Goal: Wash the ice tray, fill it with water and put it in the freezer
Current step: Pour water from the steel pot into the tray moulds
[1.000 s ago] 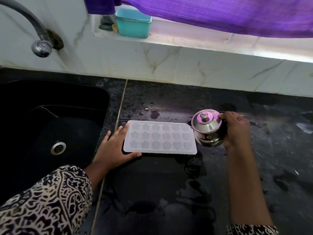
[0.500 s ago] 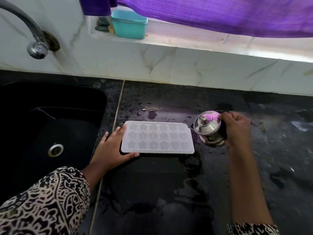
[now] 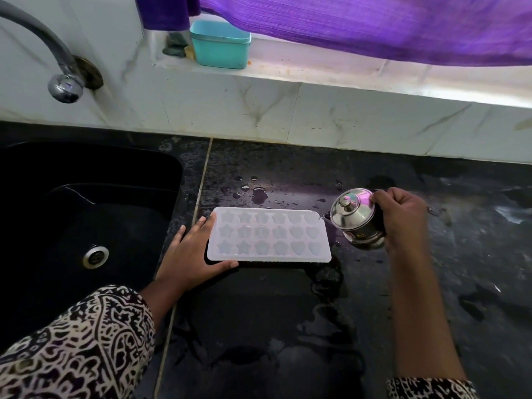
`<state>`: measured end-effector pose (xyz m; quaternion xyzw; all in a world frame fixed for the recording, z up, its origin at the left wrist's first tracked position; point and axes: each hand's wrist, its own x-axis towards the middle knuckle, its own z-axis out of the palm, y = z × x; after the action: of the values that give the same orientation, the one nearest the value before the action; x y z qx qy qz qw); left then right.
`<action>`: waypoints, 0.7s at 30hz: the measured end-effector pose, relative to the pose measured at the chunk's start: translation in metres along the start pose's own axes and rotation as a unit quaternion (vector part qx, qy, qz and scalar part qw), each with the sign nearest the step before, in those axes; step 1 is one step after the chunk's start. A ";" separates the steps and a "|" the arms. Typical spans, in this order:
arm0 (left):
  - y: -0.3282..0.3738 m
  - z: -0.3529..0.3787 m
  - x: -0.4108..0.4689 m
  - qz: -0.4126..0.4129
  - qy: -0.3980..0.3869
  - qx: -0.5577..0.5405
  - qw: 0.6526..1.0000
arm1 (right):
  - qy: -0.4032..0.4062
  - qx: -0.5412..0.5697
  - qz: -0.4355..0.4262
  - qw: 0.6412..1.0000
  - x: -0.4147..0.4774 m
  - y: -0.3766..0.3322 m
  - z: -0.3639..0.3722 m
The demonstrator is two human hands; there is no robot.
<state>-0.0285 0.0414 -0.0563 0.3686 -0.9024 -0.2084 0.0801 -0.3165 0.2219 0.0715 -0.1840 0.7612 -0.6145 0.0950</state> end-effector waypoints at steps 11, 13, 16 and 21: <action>0.001 -0.001 0.000 0.002 -0.003 -0.004 1.000 | 0.003 -0.004 -0.008 1.000 0.001 0.000 -0.003; 0.001 -0.001 0.000 0.003 -0.004 -0.001 1.000 | 0.001 -0.003 -0.009 1.000 0.001 0.000 -0.003; 0.001 -0.002 0.000 0.002 -0.005 0.002 1.000 | 0.004 0.004 -0.007 1.000 0.002 0.001 -0.004; 0.002 -0.002 -0.001 0.000 -0.007 0.003 1.000 | 0.005 0.001 -0.004 1.000 0.001 0.002 -0.004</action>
<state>-0.0284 0.0421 -0.0538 0.3676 -0.9035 -0.2079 0.0730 -0.3194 0.2255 0.0708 -0.1839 0.7602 -0.6168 0.0891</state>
